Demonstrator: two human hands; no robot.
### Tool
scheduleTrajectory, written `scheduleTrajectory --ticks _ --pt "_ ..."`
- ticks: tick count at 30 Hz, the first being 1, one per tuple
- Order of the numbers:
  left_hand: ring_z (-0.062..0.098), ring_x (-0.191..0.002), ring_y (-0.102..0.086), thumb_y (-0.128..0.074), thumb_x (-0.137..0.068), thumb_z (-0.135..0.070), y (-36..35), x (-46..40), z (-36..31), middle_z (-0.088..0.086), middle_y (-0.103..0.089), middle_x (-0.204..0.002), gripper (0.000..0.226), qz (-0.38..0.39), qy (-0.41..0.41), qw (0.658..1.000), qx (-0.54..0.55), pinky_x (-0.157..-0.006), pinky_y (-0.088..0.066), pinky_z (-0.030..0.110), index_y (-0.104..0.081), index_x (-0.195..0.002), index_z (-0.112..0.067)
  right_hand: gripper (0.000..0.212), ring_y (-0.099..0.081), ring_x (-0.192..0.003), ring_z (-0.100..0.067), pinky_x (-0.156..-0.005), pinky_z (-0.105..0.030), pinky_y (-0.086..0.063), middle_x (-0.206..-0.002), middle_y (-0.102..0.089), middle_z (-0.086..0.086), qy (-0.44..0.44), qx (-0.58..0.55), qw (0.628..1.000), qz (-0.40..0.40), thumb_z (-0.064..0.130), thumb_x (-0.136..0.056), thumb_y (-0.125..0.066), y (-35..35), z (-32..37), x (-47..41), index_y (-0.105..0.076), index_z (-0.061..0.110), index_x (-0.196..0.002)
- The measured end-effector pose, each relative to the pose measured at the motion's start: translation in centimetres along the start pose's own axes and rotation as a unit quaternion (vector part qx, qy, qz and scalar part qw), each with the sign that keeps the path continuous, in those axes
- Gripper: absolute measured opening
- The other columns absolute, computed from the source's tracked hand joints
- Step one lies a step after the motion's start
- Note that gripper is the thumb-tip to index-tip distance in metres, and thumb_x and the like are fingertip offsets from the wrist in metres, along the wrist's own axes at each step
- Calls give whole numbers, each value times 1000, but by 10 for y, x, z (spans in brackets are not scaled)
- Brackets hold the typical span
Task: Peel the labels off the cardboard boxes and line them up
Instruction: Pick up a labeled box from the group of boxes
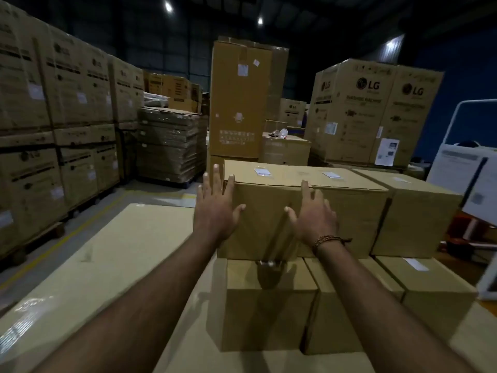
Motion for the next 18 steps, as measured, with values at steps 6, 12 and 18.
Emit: scheduleTrajectory --ticks 6,12,18 --pt "42 -158 -17 -54 -95 -70 -30 -17 10 18 -9 -173 95 38 59 993 91 -124 -28 57 -1 -166 -35 91 -47 -141 -37 -108 -55 -52 -164 -31 -19 -8 -14 999 30 57 -102 -60 -22 -4 -17 -4 33 -170" --pt "31 -134 -55 -77 -87 -55 -30 -21 10 5 -45 -157 96 10 85 971 222 -99 -56 53 -18 -161 -35 95 -49 -138 -38 -103 -52 -56 -162 -28 -21 -51 -67 996 34 56 -101 -64 -32 -10 -30 -3 33 -171" --pt "30 -134 -56 -89 -79 -40 -32 -19 14 5 -51 -152 98 15 104 958 267 -100 -56 51 -25 -153 -32 89 -54 -131 -37 -98 -51 -60 -153 -33 -15 -64 -158 985 10 44 -96 -77 -40 -15 -30 -22 37 -166"
Point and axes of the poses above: each hand's wrist, its own x-axis away from the middle knuckle, its own y-axis out of the back of the hand, z = x × y, the point moved 10 cm from there along -x, towards the middle knuckle
